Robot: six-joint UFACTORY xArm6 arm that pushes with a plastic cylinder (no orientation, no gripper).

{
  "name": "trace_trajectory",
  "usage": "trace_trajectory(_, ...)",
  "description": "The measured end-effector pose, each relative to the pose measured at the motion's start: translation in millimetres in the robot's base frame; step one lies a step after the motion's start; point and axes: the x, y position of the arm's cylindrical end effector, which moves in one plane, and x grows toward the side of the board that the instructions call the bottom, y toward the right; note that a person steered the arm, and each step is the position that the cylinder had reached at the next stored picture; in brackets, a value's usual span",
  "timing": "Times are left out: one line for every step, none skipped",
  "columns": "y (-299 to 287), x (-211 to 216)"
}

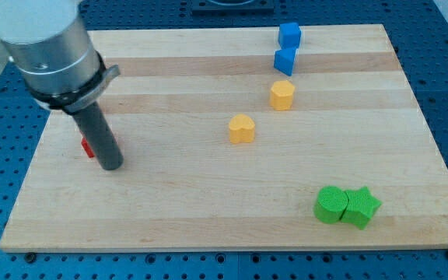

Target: Push the red star towards the red circle

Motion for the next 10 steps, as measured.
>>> trace_trajectory(16.0, 0.0)
trace_trajectory(13.3, 0.0)
trace_trajectory(-3.4, 0.0)
trace_trajectory(-16.9, 0.0)
trace_trajectory(-16.9, 0.0)
trace_trajectory(-20.9, 0.0)
trace_trajectory(-32.9, 0.0)
trace_trajectory(-39.9, -1.5)
trace_trajectory(-37.5, -7.0)
trace_trajectory(-36.8, -22.1)
